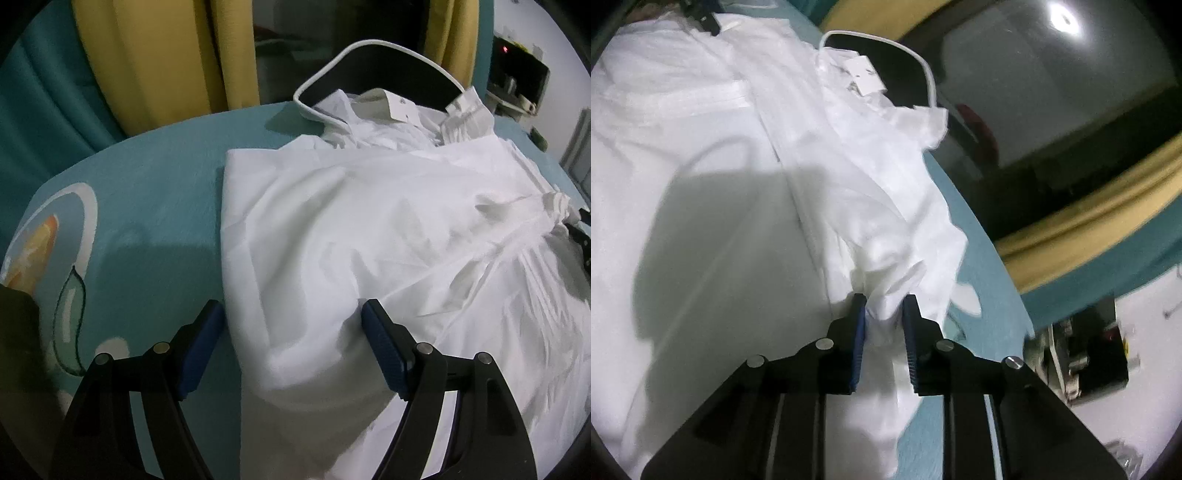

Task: Fold large clothes

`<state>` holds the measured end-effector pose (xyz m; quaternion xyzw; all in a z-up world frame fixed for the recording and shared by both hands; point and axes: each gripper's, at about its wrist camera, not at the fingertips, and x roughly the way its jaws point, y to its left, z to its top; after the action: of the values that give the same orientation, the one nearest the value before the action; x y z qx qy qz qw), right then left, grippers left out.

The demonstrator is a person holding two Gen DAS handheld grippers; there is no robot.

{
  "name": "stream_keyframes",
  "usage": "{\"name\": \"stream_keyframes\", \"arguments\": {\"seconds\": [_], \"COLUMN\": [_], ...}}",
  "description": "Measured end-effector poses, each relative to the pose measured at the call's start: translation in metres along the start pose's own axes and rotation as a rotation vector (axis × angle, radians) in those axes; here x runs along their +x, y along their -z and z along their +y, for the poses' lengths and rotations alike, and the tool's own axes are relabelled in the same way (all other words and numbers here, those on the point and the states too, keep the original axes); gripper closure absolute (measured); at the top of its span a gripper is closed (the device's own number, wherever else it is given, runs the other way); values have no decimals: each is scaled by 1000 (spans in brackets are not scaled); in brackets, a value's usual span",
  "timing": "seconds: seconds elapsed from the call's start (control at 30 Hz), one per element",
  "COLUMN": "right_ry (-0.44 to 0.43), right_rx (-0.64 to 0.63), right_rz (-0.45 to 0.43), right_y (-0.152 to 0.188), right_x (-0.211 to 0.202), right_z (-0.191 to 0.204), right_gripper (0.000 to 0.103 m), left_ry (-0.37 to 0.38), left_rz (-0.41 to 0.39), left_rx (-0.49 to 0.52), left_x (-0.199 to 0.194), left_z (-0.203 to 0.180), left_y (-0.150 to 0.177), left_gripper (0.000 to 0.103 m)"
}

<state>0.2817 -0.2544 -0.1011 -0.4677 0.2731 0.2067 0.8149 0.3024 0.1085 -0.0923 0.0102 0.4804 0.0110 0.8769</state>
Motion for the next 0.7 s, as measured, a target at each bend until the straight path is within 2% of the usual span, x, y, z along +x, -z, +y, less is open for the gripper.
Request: {"name": "stream_keyframes", "arguments": {"seconds": [0.03, 0.1, 0.13, 0.17, 0.2, 0.37, 0.4, 0.47, 0.5, 0.53, 0.57, 0.63, 0.7], "right_ry": [-31, -127, -178, -223, -299, -543, -577, -571, -562, -555, -557, -545, -487], "right_rx": [37, 151, 211, 267, 355, 716, 784, 848, 827, 769, 728, 623, 535], "right_rz": [4, 12, 16, 13, -8, -153, -167, -137, -105, -54, -19, 80, 95], "right_y": [0, 0, 4, 15, 21, 28, 28, 21, 14, 4, -3, -14, -23], "right_x": [-2, 0, -1, -1, -4, -2, 4, 21, 27, 36, 41, 51, 47], "right_z": [-5, -21, -31, -35, -48, -94, -103, -107, -102, -91, -82, -55, -36], "right_gripper": [78, 59, 43, 38, 38, 38, 38, 38, 39, 50, 68, 76, 77], "left_ry": [-1, -8, -16, -22, -28, -40, -41, -39, -32, -20, -13, -6, -9], "left_rz": [4, 9, 13, 15, 18, -5, -14, -34, -43, -54, -59, -67, -57], "left_rx": [10, 25, 31, 33, 34, 17, 14, 0, -8, -13, -18, -28, -15], "left_x": [-1, -4, -5, -6, -7, -17, -17, -17, -16, -14, -11, -3, 10], "left_z": [1, 2, 3, 5, 7, 23, 25, 29, 31, 32, 33, 32, 29], "left_y": [1, 3, 4, 5, 6, 4, 1, -6, -10, -15, -20, -28, -34], "left_gripper": [23, 23, 23, 23, 23, 23, 23, 23, 23, 23, 23, 23, 23]}}
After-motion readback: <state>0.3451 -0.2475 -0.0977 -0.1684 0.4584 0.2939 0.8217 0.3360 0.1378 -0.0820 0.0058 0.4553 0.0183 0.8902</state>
